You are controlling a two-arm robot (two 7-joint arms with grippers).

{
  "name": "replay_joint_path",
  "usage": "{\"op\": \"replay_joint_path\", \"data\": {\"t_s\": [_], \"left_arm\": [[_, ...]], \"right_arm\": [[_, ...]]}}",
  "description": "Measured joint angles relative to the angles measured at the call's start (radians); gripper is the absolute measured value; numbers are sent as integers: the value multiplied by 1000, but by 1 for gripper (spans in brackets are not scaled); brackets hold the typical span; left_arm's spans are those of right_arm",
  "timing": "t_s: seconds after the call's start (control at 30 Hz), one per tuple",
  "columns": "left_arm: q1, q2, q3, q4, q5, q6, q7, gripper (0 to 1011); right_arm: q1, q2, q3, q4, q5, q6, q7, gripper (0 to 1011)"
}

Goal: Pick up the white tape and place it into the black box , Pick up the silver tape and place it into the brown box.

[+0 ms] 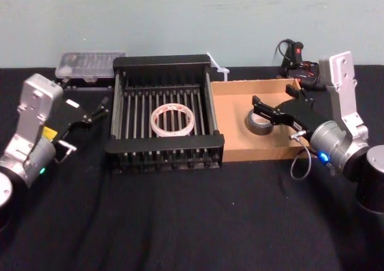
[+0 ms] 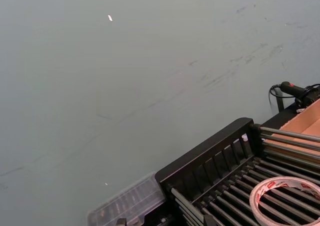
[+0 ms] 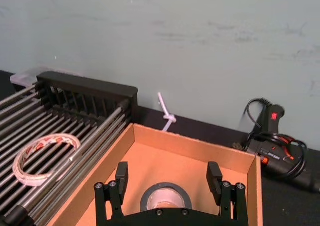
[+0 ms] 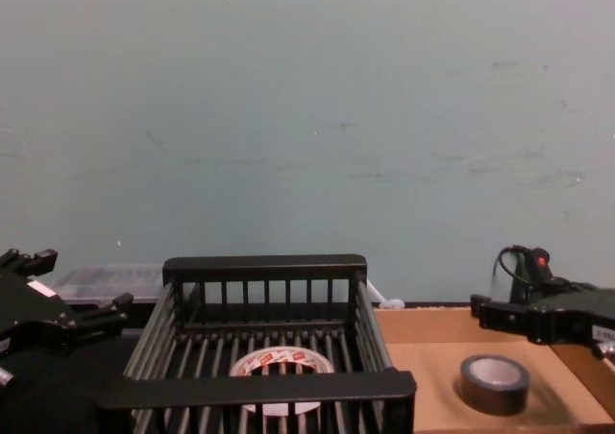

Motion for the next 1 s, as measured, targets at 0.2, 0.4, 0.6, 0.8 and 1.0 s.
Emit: {"op": "replay_joint_path", "data": {"t_s": [0.2,0.4,0.6,0.8,1.0], "left_arm": [[0,0,0,0,0,0,0,1001],[0,0,0,0,0,0,0,1002],[0,0,0,0,0,0,0,1001],[0,0,0,0,0,0,0,1001],[0,0,0,0,0,0,0,1001]], "right_arm": [[-35,-14,14,-32,-23,-39,-17,1002],[-67,-29,29,-48,-40,-88,-23,1002],[-93,-41,43,-51,-52,-136,-25,1003],[-121,-62,54,-46,-67,-183,-29,1002],[-136,-78,56,-30,-80,-216,-25,1002]]}}
